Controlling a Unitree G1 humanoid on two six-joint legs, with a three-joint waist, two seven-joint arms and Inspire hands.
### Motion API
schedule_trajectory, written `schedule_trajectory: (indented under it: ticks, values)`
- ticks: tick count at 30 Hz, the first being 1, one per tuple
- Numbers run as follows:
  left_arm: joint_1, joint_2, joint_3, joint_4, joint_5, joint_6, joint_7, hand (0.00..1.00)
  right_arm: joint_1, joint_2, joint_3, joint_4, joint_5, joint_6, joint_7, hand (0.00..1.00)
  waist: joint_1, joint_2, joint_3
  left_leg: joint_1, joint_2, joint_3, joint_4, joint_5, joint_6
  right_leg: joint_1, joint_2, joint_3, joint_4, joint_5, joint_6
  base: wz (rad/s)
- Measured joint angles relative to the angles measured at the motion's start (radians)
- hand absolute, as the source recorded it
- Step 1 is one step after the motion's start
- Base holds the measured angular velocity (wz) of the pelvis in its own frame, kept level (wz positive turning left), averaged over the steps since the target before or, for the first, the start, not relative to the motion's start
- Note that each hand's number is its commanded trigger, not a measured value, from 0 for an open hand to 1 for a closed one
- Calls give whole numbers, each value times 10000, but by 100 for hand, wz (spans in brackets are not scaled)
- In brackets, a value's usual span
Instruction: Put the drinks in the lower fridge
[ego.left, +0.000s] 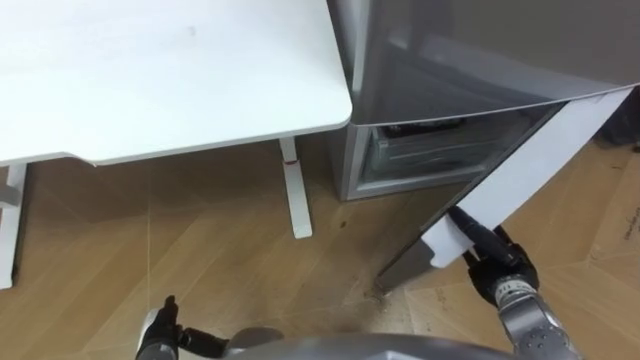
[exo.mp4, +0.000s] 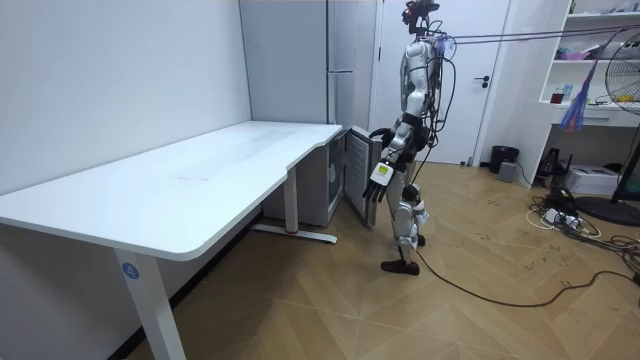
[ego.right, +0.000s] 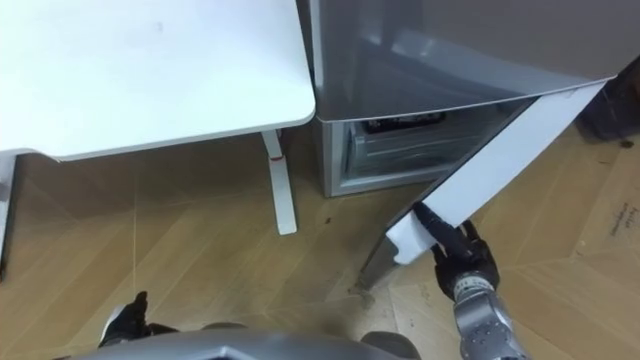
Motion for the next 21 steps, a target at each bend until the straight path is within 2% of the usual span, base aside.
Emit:
schedule_trajectory:
  ticks: [7,9,13,14,15,17,21]
  values:
    - [-127,30,-182,110,21,-47,-277,0,-63,-70,961,-1813,219,38,211,0,348,44,-4,-17,5,11,22,0,0,-24,-1,-63,10,17,-24,-1]
    - [-201,41,-300,135,7,-48,-328,0,-245,-83,1356,-2218,210,15,965,0,497,65,6,13,4,7,29,0,0,0,-1,-63,9,17,-25,2]
    - [-324,159,-840,146,17,-43,-348,0,-1535,3,2818,-3302,52,149,2842,0,646,156,64,-47,4,-180,131,1,0,67,-15,-287,3,18,-27,10]
    - [-363,154,-902,138,10,-46,-358,0,-1612,211,2735,-3046,138,141,2682,0,710,144,64,-92,3,-269,145,2,1,74,-15,-361,-1,20,-30,14]
    - [-359,154,-903,123,9,-47,-363,0,-1580,248,2758,-3045,83,133,2759,0,740,141,70,-104,3,-280,144,2,1,71,-17,-388,2,20,-30,8]
    - [-354,177,-885,113,9,-35,-420,0,-1594,25,2748,-3077,-143,257,3004,0,759,148,72,-137,4,-296,141,2,0,45,-17,-420,-5,18,-30,0]
    - [-411,173,-874,105,9,-14,-436,0,-1592,-13,2746,-3084,-137,283,3145,0,760,140,66,-164,5,-299,123,2,0,17,-16,-453,-12,18,-29,0]
